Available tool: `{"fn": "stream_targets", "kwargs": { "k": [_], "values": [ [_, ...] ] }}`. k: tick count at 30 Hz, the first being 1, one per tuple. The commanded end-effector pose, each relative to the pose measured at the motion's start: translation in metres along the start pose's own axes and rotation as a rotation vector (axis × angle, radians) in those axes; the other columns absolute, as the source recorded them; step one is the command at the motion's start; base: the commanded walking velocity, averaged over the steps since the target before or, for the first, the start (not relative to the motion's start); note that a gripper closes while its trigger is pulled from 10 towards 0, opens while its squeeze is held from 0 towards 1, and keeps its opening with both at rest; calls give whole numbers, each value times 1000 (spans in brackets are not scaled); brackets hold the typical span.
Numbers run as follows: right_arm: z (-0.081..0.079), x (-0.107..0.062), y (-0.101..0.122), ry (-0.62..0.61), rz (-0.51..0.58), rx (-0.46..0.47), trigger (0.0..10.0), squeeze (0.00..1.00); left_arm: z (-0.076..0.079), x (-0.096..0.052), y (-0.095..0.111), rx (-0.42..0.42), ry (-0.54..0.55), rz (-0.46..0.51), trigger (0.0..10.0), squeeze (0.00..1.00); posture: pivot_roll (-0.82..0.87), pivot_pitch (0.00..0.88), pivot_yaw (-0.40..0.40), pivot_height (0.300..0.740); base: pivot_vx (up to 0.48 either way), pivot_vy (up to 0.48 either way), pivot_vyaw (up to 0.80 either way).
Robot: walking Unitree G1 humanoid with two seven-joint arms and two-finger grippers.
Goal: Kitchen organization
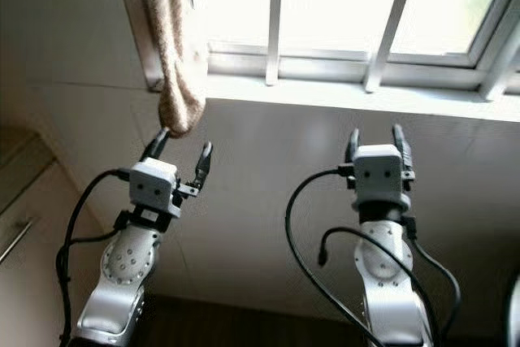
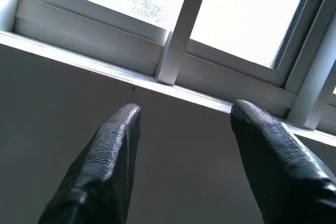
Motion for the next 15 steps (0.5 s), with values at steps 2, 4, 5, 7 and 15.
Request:
{"fn": "stream_targets", "kwargs": {
  "k": [2, 4, 5, 7, 15],
  "values": [
    [5, 2, -1, -17, 1, -58, 10000, 0, 5, 2, 4, -1, -14, 15, 10000, 0, 67, 0, -36, 740, 0, 0, 0],
    [4, 2, -7, -13, -33, -42, 10000, 0, 5, 2, 3, -1, -13, 13, 10000, 0, 67, 0, -36, 740, 0, 0, 0],
    [4, 2, -7, -13, -33, -42, 10000, 0, 5, 2, 3, -1, -13, 13, 10000, 0, 67, 0, -36, 740, 0, 0, 0],
    [3, 2, -9, -6, -44, -12, 10000, 0, 5, 2, 3, 2, -15, 11, 10000, 0, 66, 0, -35, 740, 0, 0, -800],
    [4, 3, -9, -12, -46, -9, 10000, 0, 4, 2, 3, 3, -13, 11, 10000, 0, 65, 0, -37, 740, 0, 0, -800]
  ]
}}
Point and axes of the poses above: a point about 5 cm out from each wrist's last joint towards the gripper, its own x axis pointing out of the wrist towards the gripper, its own y axis along the axis of the wrist's last joint, z = x × y, the point moved 5 cm from there along x, pointing out of the wrist towards the gripper, and after that the axes turned 4 degrees about -x, right-handed, at the moved point
